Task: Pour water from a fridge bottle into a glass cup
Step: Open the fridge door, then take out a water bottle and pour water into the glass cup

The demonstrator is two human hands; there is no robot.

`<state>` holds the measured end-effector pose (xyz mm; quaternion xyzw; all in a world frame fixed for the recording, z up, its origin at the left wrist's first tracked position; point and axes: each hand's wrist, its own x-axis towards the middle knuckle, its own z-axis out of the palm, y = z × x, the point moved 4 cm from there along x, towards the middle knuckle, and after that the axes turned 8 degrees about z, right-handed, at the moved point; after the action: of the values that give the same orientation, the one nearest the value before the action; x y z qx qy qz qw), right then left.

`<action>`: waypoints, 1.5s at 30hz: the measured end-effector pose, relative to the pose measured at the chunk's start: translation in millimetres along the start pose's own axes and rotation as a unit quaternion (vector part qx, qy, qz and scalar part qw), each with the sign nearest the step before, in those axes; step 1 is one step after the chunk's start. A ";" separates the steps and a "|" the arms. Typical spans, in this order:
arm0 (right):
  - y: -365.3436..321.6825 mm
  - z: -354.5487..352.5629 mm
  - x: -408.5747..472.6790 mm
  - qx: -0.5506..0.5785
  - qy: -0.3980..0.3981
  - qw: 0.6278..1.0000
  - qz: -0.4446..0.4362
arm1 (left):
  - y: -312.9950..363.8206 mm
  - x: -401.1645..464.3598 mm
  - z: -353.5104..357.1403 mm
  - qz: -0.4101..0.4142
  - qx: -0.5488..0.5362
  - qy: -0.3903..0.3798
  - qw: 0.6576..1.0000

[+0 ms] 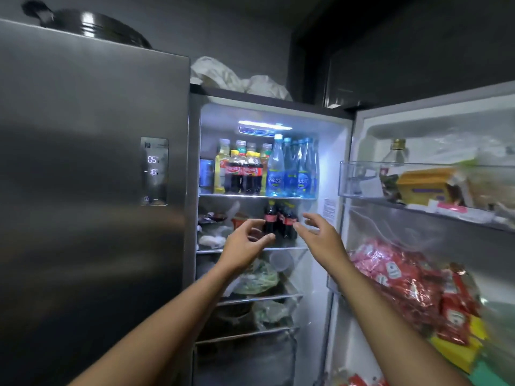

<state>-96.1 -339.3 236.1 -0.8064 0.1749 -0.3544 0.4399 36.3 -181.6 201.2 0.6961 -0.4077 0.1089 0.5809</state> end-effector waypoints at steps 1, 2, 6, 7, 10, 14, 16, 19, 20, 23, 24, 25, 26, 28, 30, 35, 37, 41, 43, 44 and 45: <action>-0.3 5.1 12.3 0.004 -0.001 1.000 0.006 | -1.0 14.6 -0.8 0.004 0.004 0.004 1.000; 0.4 9.6 25.4 0.010 -0.001 1.000 0.011 | -1.7 29.6 0.0 0.008 0.010 0.006 1.000; 7.2 29.9 91.5 0.033 -0.002 0.999 0.019 | -8.5 95.3 9.0 0.016 0.029 0.023 0.999; 9.0 35.8 110.7 0.041 -0.006 0.999 0.016 | -11.0 112.7 13.5 0.017 0.027 0.023 0.999; 11.8 51.3 170.8 0.047 -0.012 0.999 0.004 | -24.8 168.6 28.7 0.023 0.027 0.016 0.999; 12.4 68.4 251.5 0.065 -0.034 0.997 0.000 | -45.2 235.7 42.5 0.010 0.026 0.010 1.000; 16.8 76.1 284.7 0.067 -0.035 0.997 0.003 | -58.3 262.2 52.2 0.004 0.024 -0.006 1.000; 26.0 90.6 317.6 0.086 -0.043 0.995 0.002 | -76.9 289.0 63.7 0.003 0.038 -0.004 0.999; 28.2 94.7 325.2 0.097 -0.049 0.994 0.004 | -82.3 295.3 66.8 -0.001 0.039 -0.005 0.999; 33.2 105.1 342.5 0.116 -0.070 0.991 0.013 | -92.0 307.9 73.8 0.001 0.034 -0.009 0.999; 34.2 107.3 347.0 0.118 -0.076 0.990 0.009 | -93.4 310.0 73.6 0.006 0.041 0.001 0.999; 35.8 108.5 351.6 0.122 -0.079 0.989 0.004 | -94.8 311.9 72.8 0.010 0.050 0.012 0.999; 34.9 108.4 353.0 0.124 -0.081 0.989 -0.002 | -95.6 312.4 72.2 0.017 0.058 0.021 0.998; 34.8 106.9 355.1 0.126 -0.085 0.988 -0.008 | -94.9 311.3 71.4 0.031 0.065 0.036 0.997; 32.2 102.9 356.3 0.120 -0.085 0.989 -0.013 | -88.6 308.2 69.8 0.046 0.058 0.049 0.996; 10.0 93.4 343.9 0.117 -0.094 0.988 -0.046 | -61.9 290.0 51.6 0.067 0.047 0.070 0.994; 3.0 94.7 327.3 0.128 -0.119 0.983 -0.051 | -52.1 272.4 41.1 0.063 0.050 0.073 0.994; -14.3 104.0 283.6 0.127 -0.142 0.980 -0.060 | -39.5 228.5 17.8 0.060 0.040 0.087 0.994; -28.2 110.0 253.6 0.140 -0.150 0.976 -0.065 | -29.4 200.9 -1.6 0.056 0.038 0.093 0.993; -35.7 112.6 237.7 0.148 -0.154 0.975 -0.069 | -22.9 185.7 -12.2 0.053 0.036 0.098 0.993; -44.5 114.9 220.2 0.153 -0.158 0.973 -0.074 | -16.3 170.3 -23.9 0.049 0.034 0.102 0.993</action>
<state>137.3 -378.3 323.6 -0.7859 -0.0138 -0.2767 0.5528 165.0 -235.4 303.1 0.6797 -0.3760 0.2211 0.5897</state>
